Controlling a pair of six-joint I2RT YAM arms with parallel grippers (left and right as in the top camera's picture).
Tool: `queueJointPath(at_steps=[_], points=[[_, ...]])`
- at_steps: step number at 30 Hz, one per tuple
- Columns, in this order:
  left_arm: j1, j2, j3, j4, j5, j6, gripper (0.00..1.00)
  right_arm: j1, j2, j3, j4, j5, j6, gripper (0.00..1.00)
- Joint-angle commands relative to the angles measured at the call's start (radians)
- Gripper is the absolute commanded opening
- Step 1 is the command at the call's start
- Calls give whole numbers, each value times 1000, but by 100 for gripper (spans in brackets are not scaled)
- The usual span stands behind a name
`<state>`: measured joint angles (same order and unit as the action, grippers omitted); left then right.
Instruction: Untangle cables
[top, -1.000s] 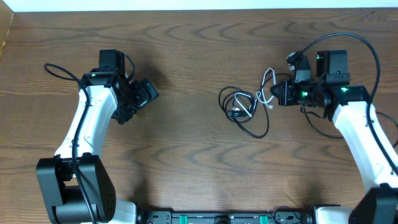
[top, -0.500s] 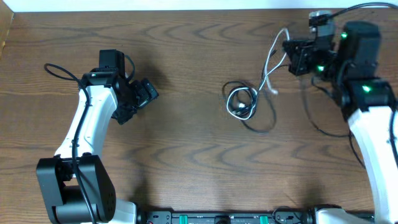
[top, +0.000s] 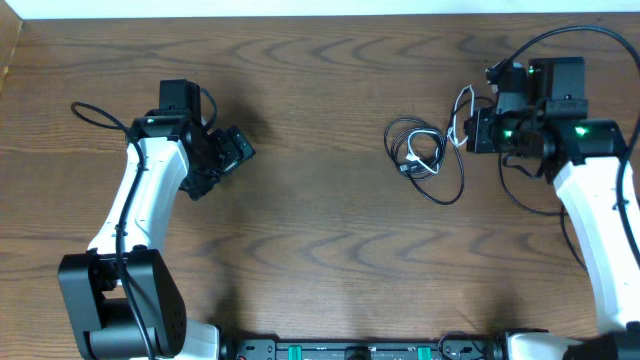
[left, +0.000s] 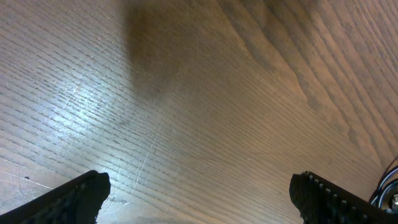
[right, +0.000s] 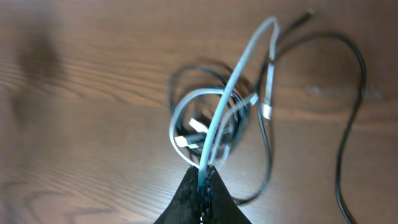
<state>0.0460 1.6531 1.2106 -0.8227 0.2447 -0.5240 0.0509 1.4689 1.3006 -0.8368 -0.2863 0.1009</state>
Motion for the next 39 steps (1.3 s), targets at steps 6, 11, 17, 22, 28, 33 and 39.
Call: queueJointPath(at_steps=[6, 11, 17, 22, 28, 33, 39], points=[[4, -17, 27, -3, -9, 2, 98, -5, 76, 6, -43, 253, -13, 1], [4, -17, 27, -3, -9, 2, 98, -3, 65, 13, 145, 248, -57, 1], [4, -17, 27, -3, -9, 2, 98, 42, -96, 31, 331, 212, -244, 1], [4, -17, 27, -3, -9, 2, 98, 62, -169, 31, 368, 311, -423, 1], [4, -17, 27, -3, -9, 2, 98, 62, -160, 31, 367, -84, -491, 1], [4, -17, 27, -3, -9, 2, 98, 62, -159, 31, 280, -804, -537, 1], [4, -17, 27, -3, -9, 2, 98, 62, -159, 31, 246, -502, -549, 1]])
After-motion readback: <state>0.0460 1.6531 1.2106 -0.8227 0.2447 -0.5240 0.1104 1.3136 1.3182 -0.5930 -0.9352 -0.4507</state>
